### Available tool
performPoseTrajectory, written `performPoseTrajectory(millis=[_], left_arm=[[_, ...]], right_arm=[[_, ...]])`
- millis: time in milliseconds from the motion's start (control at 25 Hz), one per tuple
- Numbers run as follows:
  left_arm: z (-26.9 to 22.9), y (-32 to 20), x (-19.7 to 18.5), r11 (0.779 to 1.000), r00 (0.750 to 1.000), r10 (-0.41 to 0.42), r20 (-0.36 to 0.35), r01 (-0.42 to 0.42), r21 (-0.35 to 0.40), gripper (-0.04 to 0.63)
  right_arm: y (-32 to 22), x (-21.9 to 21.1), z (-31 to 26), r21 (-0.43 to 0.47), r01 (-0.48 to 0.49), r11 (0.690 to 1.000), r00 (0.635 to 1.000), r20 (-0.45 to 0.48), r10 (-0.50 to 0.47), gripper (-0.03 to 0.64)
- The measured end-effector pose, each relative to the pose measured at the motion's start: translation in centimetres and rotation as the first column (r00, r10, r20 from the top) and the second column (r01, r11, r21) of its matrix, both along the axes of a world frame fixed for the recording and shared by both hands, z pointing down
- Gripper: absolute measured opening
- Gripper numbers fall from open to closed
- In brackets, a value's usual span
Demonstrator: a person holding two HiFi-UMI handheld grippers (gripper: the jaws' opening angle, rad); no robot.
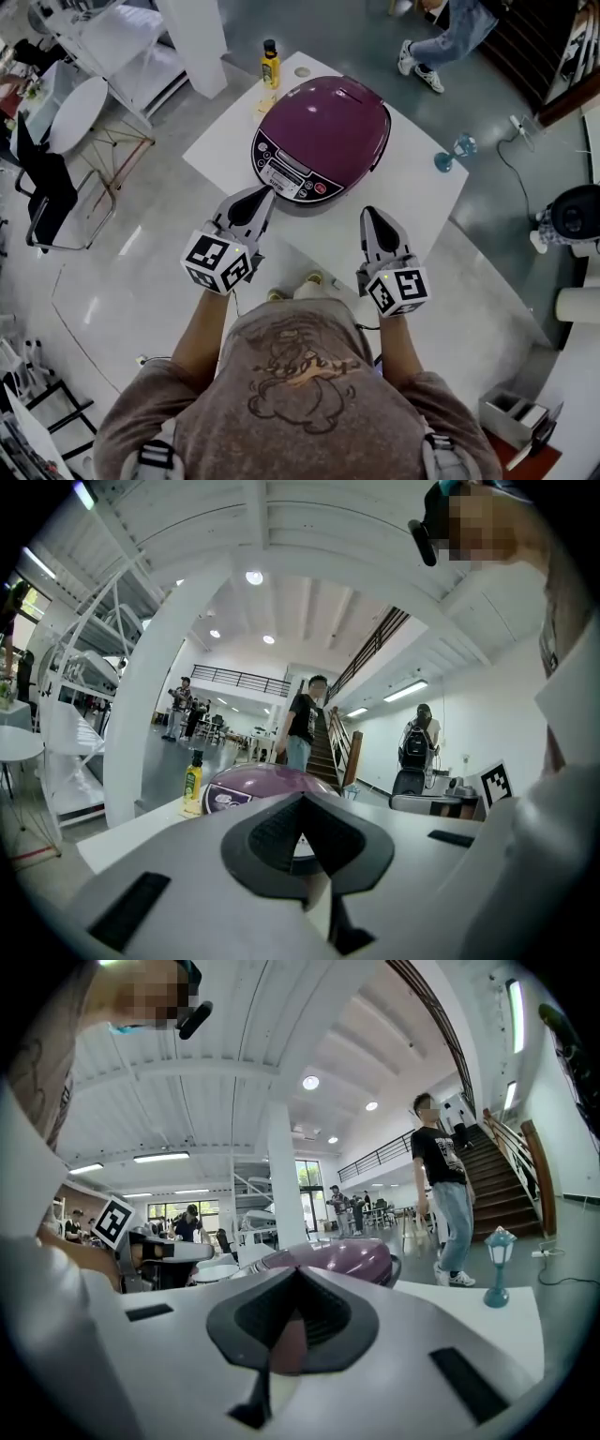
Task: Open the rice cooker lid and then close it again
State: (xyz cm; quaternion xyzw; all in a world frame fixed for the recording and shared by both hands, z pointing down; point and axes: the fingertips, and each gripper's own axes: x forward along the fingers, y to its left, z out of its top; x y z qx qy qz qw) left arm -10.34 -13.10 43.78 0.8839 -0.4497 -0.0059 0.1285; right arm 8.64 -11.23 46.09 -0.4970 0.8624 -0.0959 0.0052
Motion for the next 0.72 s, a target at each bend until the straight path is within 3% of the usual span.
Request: performPoseTrajectory(millis=[720], left_arm=[[0.7, 2.8, -0.8, 0.999, 1.0, 0.016, 0.021, -0.016, 0.035, 0.02]], right_arm=[[3.5, -0.2, 0.7, 0.017, -0.1, 0.995, 0.995, -0.011, 0.101, -0.008]])
